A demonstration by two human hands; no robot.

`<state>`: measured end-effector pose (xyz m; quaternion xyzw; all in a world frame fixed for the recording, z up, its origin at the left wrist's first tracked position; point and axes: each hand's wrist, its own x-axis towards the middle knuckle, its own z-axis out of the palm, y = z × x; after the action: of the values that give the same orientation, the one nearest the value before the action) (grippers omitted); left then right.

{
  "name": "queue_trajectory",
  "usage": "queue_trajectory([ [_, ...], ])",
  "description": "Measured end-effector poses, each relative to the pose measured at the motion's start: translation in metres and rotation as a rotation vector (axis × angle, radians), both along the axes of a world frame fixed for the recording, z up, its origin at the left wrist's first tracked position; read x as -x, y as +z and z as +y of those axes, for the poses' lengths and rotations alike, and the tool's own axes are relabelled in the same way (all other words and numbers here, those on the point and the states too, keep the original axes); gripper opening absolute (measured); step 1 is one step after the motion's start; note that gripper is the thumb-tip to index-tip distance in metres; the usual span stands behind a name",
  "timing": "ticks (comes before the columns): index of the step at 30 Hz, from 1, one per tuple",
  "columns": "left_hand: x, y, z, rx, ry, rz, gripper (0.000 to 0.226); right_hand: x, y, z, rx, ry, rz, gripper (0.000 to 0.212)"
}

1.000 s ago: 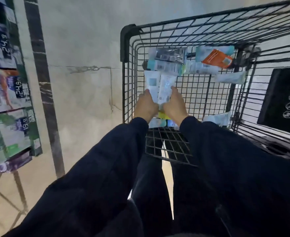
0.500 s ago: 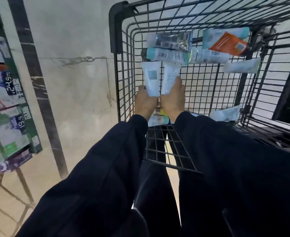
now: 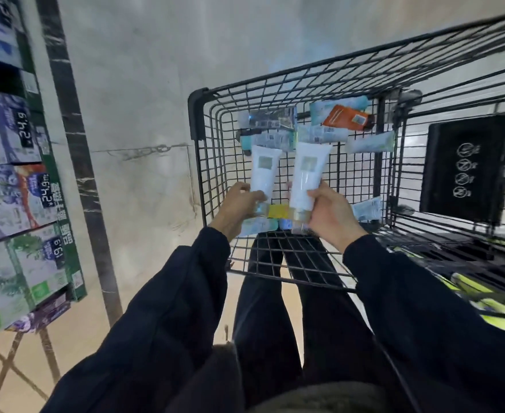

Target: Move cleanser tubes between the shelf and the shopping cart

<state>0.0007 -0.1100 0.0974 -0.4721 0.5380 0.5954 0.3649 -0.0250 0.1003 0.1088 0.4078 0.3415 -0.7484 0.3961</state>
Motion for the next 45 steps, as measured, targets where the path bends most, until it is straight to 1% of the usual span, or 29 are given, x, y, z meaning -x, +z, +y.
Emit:
queue_trajectory([
  [1, 0.002, 0.016, 0.001, -0.012, 0.008, 0.020, 0.051, 0.003, 0.013, 0.003, -0.023, 0.013, 0.040, 0.039],
  [4, 0.011, 0.071, 0.006, -0.039, 0.008, 0.126, 0.054, 0.015, 0.058, 0.007, -0.118, 0.048, 0.148, 0.060],
  [6, 0.017, 0.112, 0.012, -0.062, 0.016, 0.209, 0.056, 0.022, 0.095, 0.014, -0.144, 0.049, 0.201, 0.066],
  [9, 0.027, 0.174, 0.026, -0.085, -0.001, 0.329, 0.056, 0.028, 0.152, 0.029, -0.191, 0.069, 0.317, 0.068],
  [11, 0.033, 0.211, 0.037, -0.127, -0.009, 0.401, 0.060, 0.028, 0.190, 0.042, -0.218, 0.077, 0.387, 0.069],
  [14, 0.038, 0.259, 0.055, -0.177, -0.049, 0.490, 0.065, 0.022, 0.243, 0.064, -0.260, 0.055, 0.480, 0.063],
  [17, 0.037, 0.299, 0.076, -0.227, -0.154, 0.592, 0.058, 0.003, 0.291, 0.086, -0.328, 0.002, 0.573, 0.068],
  [19, 0.033, 0.321, 0.090, -0.268, -0.231, 0.631, 0.055, -0.016, 0.312, 0.098, -0.370, -0.072, 0.609, 0.069],
  [22, 0.016, 0.342, 0.107, -0.333, -0.315, 0.671, 0.057, -0.056, 0.335, 0.110, -0.439, -0.207, 0.662, 0.064],
  [26, -0.013, 0.371, 0.129, -0.377, -0.450, 0.730, 0.057, -0.115, 0.357, 0.116, -0.493, -0.460, 0.689, 0.061],
  [29, -0.039, 0.387, 0.150, -0.421, -0.566, 0.778, 0.063, -0.167, 0.370, 0.123, -0.547, -0.642, 0.692, 0.061],
  [34, -0.092, 0.403, 0.192, -0.522, -0.777, 0.802, 0.058, -0.266, 0.389, 0.129, -0.663, -0.901, 0.692, 0.049],
  [37, -0.133, 0.408, 0.221, -0.629, -0.875, 0.752, 0.055, -0.325, 0.400, 0.128, -0.741, -1.057, 0.665, 0.060],
  [44, -0.239, 0.425, 0.275, -0.781, -1.132, 0.660, 0.069, -0.455, 0.410, 0.124, -0.886, -1.344, 0.592, 0.071],
  [45, -0.259, 0.428, 0.281, -0.802, -1.166, 0.640, 0.070, -0.476, 0.413, 0.123, -0.913, -1.380, 0.582, 0.070],
])
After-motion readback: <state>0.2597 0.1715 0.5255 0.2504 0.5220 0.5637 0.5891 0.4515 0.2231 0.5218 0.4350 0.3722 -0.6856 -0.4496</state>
